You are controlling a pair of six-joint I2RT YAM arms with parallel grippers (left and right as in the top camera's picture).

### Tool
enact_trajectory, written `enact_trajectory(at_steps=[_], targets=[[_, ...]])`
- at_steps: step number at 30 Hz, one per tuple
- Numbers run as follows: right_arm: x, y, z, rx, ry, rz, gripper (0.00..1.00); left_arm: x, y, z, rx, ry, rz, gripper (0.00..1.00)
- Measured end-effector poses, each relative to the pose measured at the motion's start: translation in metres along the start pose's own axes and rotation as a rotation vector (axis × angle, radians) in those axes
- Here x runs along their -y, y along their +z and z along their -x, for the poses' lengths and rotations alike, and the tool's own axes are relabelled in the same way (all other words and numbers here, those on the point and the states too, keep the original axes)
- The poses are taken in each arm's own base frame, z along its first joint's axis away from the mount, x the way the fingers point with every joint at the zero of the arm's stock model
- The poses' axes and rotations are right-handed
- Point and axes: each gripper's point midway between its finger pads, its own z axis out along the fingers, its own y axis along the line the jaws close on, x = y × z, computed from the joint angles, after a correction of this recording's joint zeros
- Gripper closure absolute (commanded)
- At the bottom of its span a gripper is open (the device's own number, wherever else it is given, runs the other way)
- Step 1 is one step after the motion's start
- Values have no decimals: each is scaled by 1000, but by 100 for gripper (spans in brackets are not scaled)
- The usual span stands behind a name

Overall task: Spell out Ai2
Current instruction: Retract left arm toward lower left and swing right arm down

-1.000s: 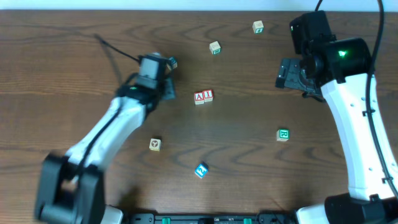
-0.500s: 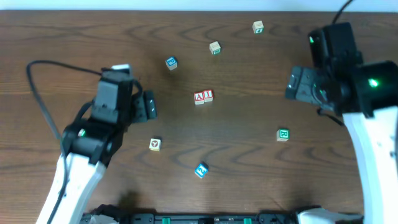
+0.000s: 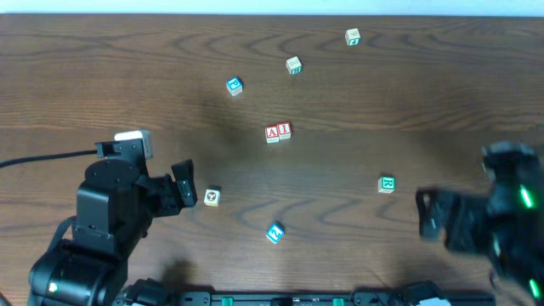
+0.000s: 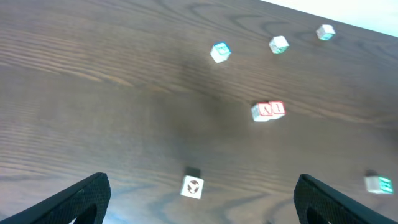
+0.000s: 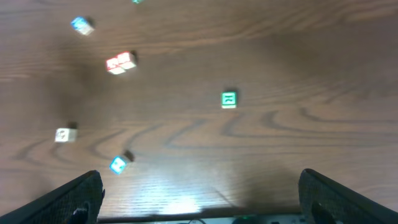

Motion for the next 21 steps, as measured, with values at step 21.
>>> enact_trajectory(at_steps=[21], targets=[[-44, 65, -169, -539, -288, 519, 1, 5, -1, -12, -54, -17, -37, 5]])
